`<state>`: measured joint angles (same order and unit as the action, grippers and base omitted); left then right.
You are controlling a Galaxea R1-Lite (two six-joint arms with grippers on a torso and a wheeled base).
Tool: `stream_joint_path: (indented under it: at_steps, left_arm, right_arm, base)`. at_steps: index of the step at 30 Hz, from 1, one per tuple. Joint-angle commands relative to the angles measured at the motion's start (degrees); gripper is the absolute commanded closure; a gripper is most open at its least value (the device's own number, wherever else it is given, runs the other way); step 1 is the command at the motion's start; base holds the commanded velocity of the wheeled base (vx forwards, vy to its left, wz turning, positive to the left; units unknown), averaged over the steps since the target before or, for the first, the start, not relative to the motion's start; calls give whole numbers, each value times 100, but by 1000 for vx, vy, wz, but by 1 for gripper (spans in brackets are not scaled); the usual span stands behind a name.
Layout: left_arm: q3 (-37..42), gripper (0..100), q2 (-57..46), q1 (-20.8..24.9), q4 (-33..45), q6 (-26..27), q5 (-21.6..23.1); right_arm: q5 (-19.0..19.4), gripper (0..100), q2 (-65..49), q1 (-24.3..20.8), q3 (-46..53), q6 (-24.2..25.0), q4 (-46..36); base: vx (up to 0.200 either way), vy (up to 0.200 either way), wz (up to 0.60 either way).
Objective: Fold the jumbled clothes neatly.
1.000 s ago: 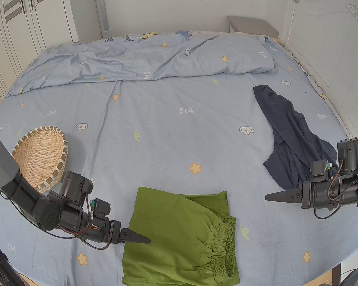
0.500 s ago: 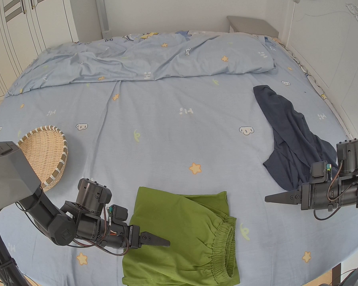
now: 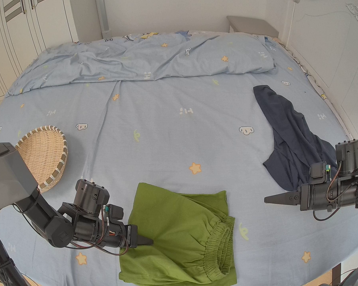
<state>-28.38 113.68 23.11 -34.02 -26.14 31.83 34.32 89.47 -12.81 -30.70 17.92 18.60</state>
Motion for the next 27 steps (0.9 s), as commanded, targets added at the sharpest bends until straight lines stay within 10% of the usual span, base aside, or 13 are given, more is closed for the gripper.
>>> stream_joint_path:
  at_steps: [1,10,18,27]
  left_arm:
    - [-10,100,-504,-114,36,-41,-344]
    - [-818,100,-1199,-167,1073,-41,-344]
    - [-2348,100,-1700,-167,3543,320,-177]
    - [-2383,100,-1568,-378,3736,856,-168]
  right_arm:
    - [14,0,45,-2,-15,1,3]
    - [-136,0,-228,-204,-428,80,-59]
    - [-575,0,-307,-257,-1096,19,-472]
    - [-540,0,-131,-195,-1052,-43,-463]
  base:
    - [0,0,0]
    - [0,0,0]
    - [0,0,0]
    - [0,0,0]
